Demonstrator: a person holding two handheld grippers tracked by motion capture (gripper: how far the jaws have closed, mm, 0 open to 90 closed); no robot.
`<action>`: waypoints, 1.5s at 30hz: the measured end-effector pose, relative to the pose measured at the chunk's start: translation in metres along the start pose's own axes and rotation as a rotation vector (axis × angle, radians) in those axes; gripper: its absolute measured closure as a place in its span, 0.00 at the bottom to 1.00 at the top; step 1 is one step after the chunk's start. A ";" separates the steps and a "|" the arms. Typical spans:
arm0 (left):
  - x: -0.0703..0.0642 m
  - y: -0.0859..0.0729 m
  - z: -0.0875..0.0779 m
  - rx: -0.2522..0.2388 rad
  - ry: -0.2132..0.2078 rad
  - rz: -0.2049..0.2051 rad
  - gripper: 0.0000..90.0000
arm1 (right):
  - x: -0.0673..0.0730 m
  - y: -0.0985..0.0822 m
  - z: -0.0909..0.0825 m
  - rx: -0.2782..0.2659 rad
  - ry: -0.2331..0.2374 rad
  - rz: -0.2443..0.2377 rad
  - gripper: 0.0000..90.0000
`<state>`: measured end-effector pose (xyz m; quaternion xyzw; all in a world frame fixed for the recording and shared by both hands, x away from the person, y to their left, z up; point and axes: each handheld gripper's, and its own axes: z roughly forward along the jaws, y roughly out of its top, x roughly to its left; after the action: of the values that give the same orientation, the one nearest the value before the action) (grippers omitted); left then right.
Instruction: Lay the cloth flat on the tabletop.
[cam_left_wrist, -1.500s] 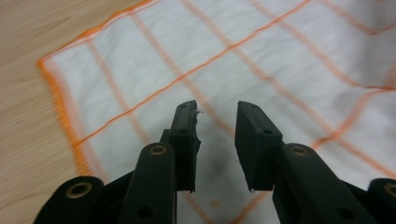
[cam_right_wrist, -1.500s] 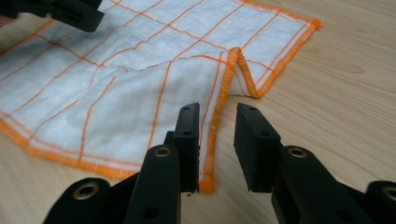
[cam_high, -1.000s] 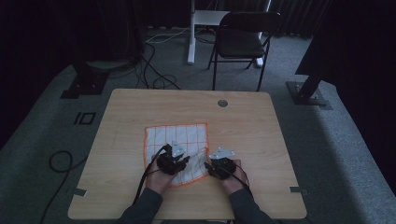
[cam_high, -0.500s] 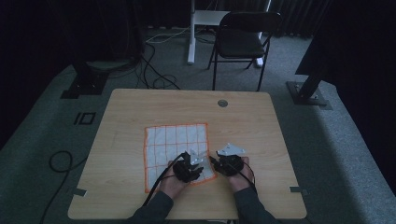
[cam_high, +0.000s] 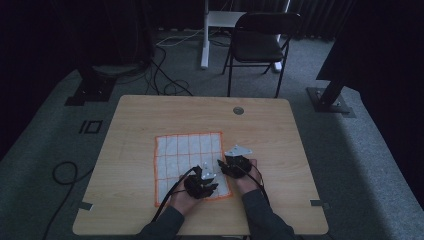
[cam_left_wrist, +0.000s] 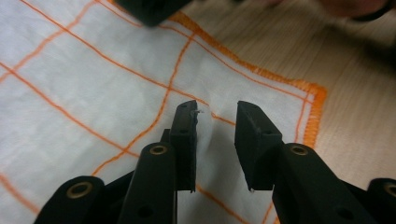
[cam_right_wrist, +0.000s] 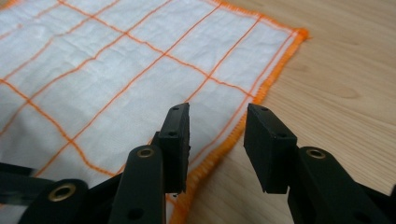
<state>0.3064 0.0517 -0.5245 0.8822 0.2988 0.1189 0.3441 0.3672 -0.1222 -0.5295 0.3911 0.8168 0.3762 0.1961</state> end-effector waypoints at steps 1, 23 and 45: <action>0.001 -0.001 -0.004 -0.010 0.010 0.001 0.77 | 0.001 0.000 0.003 0.007 0.002 -0.003 0.67; 0.078 -0.069 -0.058 0.035 0.291 -0.221 0.79 | -0.009 -0.016 0.000 0.053 -0.041 -0.018 0.70; 0.088 -0.069 -0.055 0.008 0.311 -0.249 0.77 | -0.014 -0.028 -0.015 0.060 -0.056 0.014 0.69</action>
<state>0.3221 0.1751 -0.5300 0.8107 0.4558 0.2092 0.3022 0.3532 -0.1518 -0.5412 0.4128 0.8190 0.3420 0.2044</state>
